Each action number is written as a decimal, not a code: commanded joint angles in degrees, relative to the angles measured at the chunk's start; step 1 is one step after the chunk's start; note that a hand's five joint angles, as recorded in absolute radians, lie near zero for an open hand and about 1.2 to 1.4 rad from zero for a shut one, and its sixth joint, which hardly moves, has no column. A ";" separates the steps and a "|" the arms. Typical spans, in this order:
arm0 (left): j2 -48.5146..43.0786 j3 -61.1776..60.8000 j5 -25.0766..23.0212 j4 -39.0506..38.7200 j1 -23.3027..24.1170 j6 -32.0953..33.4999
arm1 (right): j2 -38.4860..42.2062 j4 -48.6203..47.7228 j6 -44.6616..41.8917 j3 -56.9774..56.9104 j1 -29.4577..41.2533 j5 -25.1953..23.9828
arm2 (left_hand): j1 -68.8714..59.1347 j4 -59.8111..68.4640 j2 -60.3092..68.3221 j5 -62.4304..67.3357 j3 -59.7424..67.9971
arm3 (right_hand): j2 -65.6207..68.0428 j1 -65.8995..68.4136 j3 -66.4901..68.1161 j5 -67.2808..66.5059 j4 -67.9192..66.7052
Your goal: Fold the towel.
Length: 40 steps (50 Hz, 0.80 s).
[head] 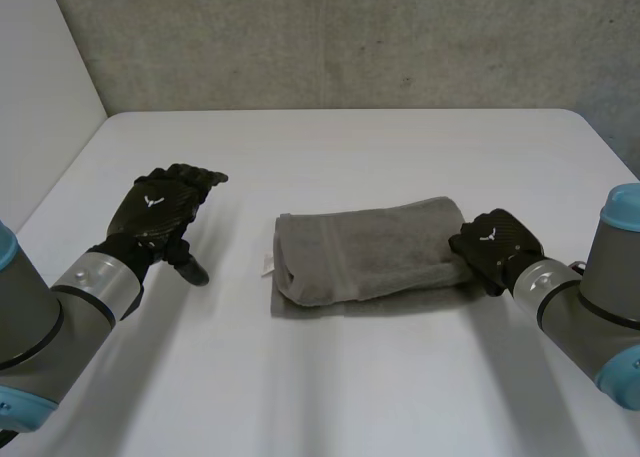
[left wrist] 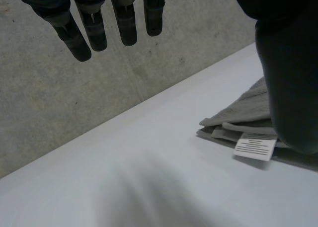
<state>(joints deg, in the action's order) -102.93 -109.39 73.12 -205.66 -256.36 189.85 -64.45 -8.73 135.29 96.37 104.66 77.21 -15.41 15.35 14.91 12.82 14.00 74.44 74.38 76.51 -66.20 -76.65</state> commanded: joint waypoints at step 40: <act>-5.43 15.68 4.82 0.88 10.78 -3.95 | -6.30 -4.54 30.64 -8.39 11.46 -3.73 | 4.69 -4.64 -4.20 -12.10 -3.28 | -64.44 -64.38 -66.51 66.20 66.65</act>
<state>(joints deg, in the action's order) -103.69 -101.13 74.06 -205.44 -251.17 188.65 -67.77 -14.93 155.54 86.88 123.96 74.01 -15.24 15.35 14.91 12.77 13.91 13.82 13.29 13.56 -3.37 -14.41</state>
